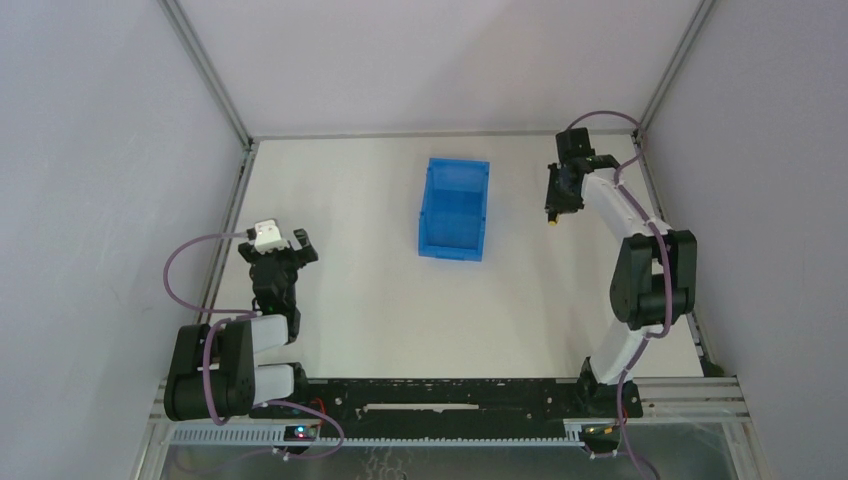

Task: Put the screwdriver in the bin
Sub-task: Pick up the screwdriver from the center of the board.

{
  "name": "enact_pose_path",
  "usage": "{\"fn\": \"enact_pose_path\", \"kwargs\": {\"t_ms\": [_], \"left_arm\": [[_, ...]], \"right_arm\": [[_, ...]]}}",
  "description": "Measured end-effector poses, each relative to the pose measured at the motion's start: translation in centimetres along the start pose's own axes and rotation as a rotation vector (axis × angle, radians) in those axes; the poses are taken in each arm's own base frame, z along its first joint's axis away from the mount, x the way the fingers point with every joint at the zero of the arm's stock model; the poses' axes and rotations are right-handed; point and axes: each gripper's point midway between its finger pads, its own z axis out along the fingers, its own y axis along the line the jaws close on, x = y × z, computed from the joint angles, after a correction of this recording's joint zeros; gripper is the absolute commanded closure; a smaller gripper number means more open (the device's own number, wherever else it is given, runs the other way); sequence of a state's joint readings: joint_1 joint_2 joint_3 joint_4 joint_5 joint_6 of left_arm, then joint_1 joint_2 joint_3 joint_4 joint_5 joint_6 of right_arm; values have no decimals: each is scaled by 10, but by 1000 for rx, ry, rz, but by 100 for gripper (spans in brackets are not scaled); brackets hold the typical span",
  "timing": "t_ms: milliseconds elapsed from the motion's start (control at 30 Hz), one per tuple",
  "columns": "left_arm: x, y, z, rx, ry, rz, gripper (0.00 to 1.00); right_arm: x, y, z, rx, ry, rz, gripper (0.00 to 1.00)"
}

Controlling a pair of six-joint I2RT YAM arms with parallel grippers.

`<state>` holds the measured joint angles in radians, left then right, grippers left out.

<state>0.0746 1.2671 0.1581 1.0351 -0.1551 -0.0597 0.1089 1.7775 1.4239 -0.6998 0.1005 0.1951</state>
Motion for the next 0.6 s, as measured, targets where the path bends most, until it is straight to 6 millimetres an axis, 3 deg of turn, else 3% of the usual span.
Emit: {"fn": "enact_pose_path", "kwargs": {"t_ms": [167,600], "left_arm": [[0,0,0,0,0,0,0],[0,0,0,0,0,0,0]], "right_arm": [[-24,7,-42,-6,-81,-16,87],[-78,23,-177,-80,-327,-13,87]]}}
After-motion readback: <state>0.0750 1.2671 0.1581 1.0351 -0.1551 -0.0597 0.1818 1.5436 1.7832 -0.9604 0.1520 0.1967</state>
